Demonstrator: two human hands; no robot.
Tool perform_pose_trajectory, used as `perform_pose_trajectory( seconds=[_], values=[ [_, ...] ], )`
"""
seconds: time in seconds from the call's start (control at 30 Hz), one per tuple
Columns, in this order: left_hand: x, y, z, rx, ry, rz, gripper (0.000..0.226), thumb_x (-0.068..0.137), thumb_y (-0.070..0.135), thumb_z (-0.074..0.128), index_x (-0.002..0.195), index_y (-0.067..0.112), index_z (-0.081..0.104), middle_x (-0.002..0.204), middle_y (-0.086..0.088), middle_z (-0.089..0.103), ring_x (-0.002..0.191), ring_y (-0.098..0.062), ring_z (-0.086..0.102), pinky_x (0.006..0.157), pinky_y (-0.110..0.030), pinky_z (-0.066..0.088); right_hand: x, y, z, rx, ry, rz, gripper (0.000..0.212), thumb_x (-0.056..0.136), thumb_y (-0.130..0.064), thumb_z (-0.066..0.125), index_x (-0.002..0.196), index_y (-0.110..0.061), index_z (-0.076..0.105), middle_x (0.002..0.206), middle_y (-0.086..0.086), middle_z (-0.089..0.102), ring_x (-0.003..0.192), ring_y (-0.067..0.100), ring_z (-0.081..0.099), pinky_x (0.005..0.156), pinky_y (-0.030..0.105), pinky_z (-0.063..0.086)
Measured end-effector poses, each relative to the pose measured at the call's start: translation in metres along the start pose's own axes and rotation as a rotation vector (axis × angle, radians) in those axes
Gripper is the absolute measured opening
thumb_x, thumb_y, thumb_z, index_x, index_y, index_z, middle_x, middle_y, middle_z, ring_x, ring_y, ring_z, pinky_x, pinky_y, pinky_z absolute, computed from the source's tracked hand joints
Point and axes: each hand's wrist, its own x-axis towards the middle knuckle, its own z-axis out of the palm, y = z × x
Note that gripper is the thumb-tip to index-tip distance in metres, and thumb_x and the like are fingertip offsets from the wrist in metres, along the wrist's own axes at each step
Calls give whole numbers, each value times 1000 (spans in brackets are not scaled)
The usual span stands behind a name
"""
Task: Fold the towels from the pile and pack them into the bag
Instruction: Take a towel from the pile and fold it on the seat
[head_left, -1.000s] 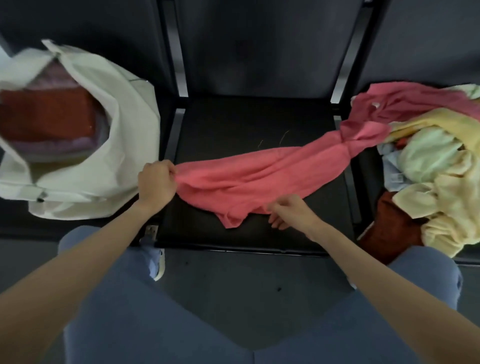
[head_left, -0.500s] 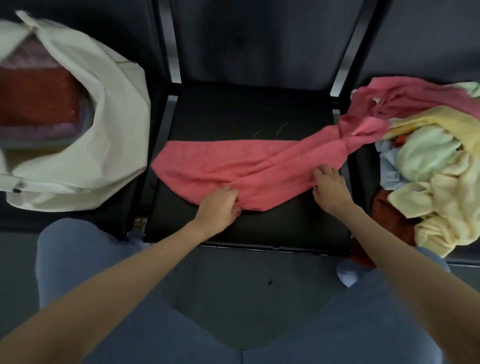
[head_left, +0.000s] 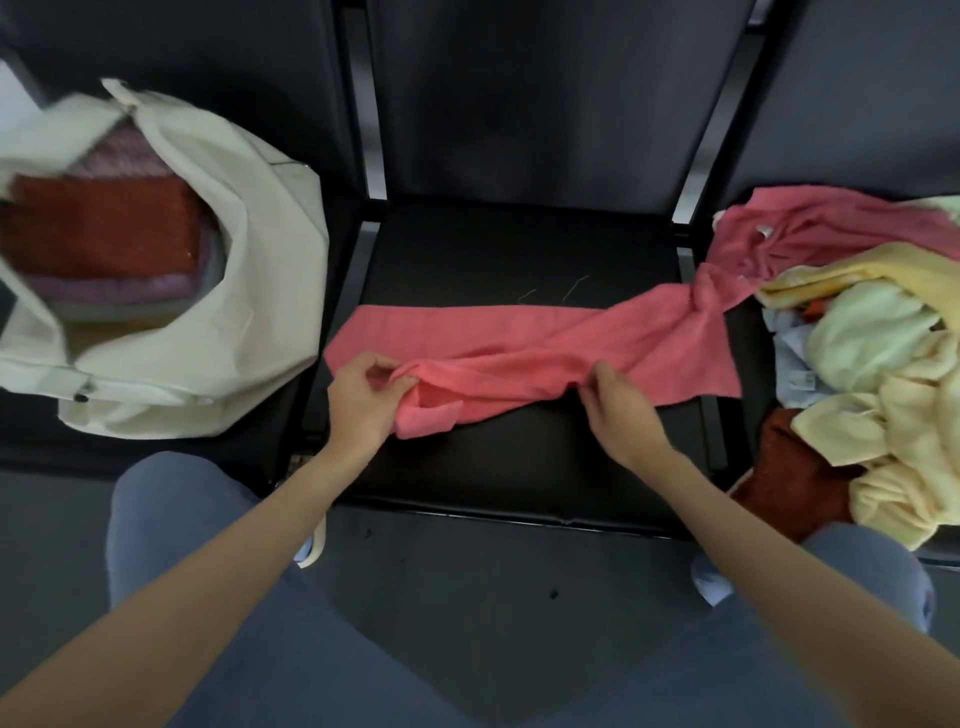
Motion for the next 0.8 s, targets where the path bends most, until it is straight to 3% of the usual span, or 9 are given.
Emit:
perform_pose_trajectory(
  seconds=[0.17, 0.27, 0.43, 0.53, 0.6, 0.67, 0.8],
  values=[
    [-14, -4, 4, -12, -88, 38, 18, 74, 10, 80, 83, 12, 64, 75, 14, 59, 70, 0, 54, 64, -8, 41, -23, -36, 26, 239, -112, -178, 10, 94, -8, 54, 103, -3, 56, 95, 12, 65, 86, 29, 62, 74, 38, 49],
    [-13, -8, 6, 22, -77, 27, 20, 77, 12, 79, 89, 13, 63, 79, 10, 59, 68, -1, 52, 62, -5, 40, -38, -32, 30, 225, -87, -182, 24, 92, -7, 54, 116, -11, 57, 110, 6, 62, 100, 21, 58, 83, 35, 50],
    [-3, -23, 3, 62, -71, -59, 30, 80, 15, 76, 105, 10, 60, 96, 0, 62, 78, -13, 57, 66, -21, 41, -59, 10, 7, 9, 186, 28, 41, 69, 13, 57, 107, -3, 59, 107, 16, 53, 97, 31, 49, 82, 41, 45],
    [-4, -29, 0, 100, -139, 10, 31, 82, 15, 74, 109, 16, 60, 101, 2, 62, 84, -14, 57, 69, -22, 41, -69, 38, -7, -198, 245, 233, 48, 55, 13, 59, 102, 2, 58, 101, 23, 53, 90, 40, 49, 76, 46, 43],
    [-5, -33, -2, 162, -212, 93, 21, 81, 12, 74, 94, 27, 66, 104, -3, 65, 89, -14, 57, 76, -24, 42, -73, 53, -12, -316, 206, 260, 44, 53, 11, 63, 96, 4, 60, 95, 25, 55, 83, 43, 53, 70, 47, 44],
    [-6, -36, -4, 192, -263, 105, 27, 79, 12, 75, 84, 37, 67, 104, -10, 65, 92, -15, 59, 82, -26, 45, -72, 61, -14, -371, 163, 251, 32, 54, 12, 66, 85, 6, 60, 85, 25, 56, 73, 42, 54, 64, 46, 45],
    [-15, -26, -5, 62, -281, -47, 19, 80, 4, 74, 90, 20, 74, 96, 0, 69, 87, -12, 64, 81, -29, 53, -66, 54, -12, -304, 105, 247, 14, 61, 13, 64, 70, 4, 57, 70, 22, 53, 62, 40, 54, 58, 45, 46]
  ],
)
